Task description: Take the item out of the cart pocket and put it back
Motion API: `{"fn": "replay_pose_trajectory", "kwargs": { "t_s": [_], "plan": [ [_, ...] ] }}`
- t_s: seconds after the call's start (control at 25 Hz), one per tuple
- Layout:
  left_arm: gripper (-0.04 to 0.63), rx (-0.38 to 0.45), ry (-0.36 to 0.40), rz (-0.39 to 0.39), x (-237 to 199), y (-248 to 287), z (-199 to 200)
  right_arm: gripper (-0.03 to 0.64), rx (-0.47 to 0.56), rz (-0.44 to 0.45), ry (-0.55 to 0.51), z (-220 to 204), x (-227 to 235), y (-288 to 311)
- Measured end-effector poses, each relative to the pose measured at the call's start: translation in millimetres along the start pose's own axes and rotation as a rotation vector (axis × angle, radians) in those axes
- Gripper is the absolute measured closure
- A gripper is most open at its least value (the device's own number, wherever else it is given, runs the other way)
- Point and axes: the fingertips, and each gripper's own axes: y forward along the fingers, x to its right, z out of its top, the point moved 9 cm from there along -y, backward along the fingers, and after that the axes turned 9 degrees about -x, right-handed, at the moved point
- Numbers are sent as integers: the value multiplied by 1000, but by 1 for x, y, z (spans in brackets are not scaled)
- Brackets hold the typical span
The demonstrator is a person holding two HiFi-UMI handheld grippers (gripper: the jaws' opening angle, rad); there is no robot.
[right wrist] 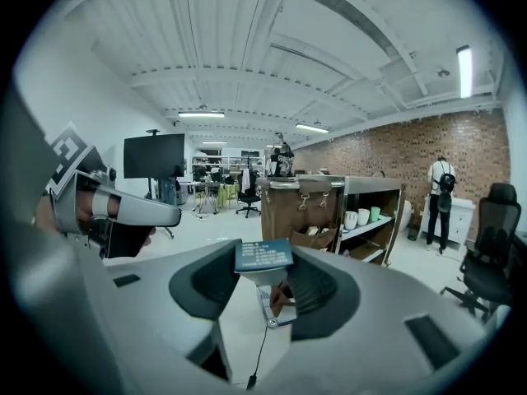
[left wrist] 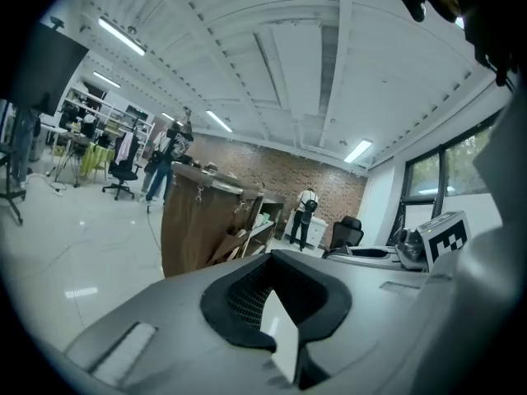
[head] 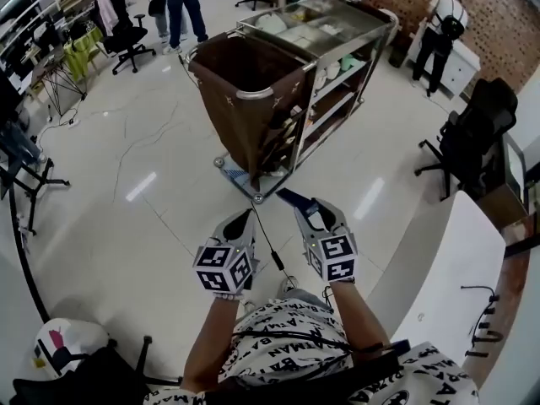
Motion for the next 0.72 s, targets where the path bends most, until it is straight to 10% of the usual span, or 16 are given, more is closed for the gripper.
{"fn": "replay_pose_trajectory", "kwargs": {
  "t_s": [0.72],
  "plan": [
    [594, -23, 18, -42, 33, 2, -15, 425, 4, -2, 49, -16, 18, -27]
  ]
}}
